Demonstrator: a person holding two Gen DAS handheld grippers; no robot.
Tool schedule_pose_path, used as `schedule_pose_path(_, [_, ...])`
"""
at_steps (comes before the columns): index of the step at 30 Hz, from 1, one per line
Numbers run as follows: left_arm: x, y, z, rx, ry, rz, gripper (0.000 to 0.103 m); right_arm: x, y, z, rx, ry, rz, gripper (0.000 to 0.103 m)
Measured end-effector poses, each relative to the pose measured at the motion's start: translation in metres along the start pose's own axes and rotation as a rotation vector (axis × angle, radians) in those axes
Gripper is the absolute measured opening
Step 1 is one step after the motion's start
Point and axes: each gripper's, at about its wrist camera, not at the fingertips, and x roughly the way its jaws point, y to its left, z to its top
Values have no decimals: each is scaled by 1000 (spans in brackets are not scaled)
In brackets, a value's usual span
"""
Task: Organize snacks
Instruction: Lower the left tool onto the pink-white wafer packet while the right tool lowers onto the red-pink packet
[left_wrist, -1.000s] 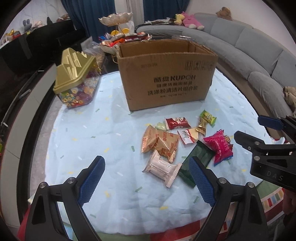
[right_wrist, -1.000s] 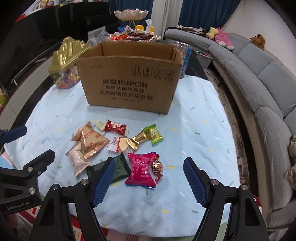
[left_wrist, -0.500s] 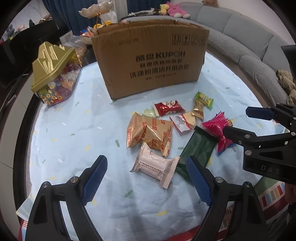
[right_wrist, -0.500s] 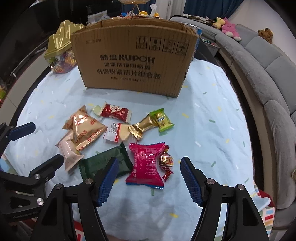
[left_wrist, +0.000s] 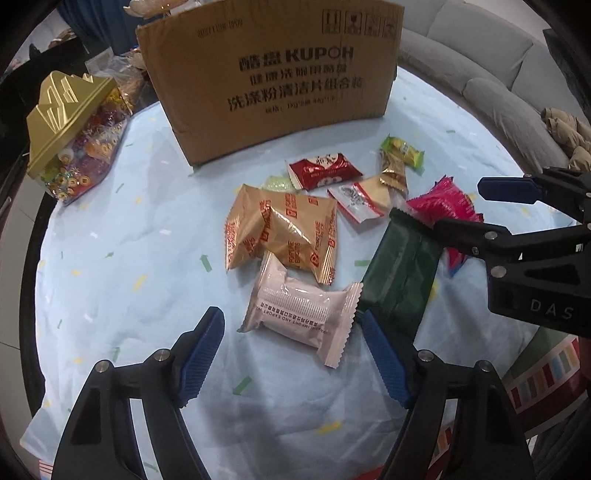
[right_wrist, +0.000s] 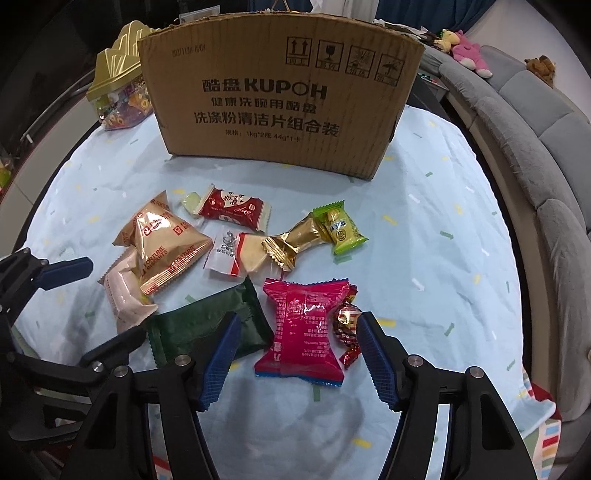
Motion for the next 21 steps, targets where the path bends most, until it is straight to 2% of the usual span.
schedule_pose_path(4, [6,1,0,7,7,-2,76,6,1,-2,-4,14,3,66])
schedule_pose_path(9, [12,1,1,19,8,-13,75,13,1,-2,1,34,12,59])
schedule_pose_path(14, [15,3,3,14,-1,-34,62,18,0,-3,11,39,27,52])
schedule_pose_path(19, [14,6,4,13,-9,-38,55,19,-1,-3,21,38,60,44])
schedule_pose_path(21, [14,7,4,12,-11,-44,51,19,-1,-3,26,40,69,38])
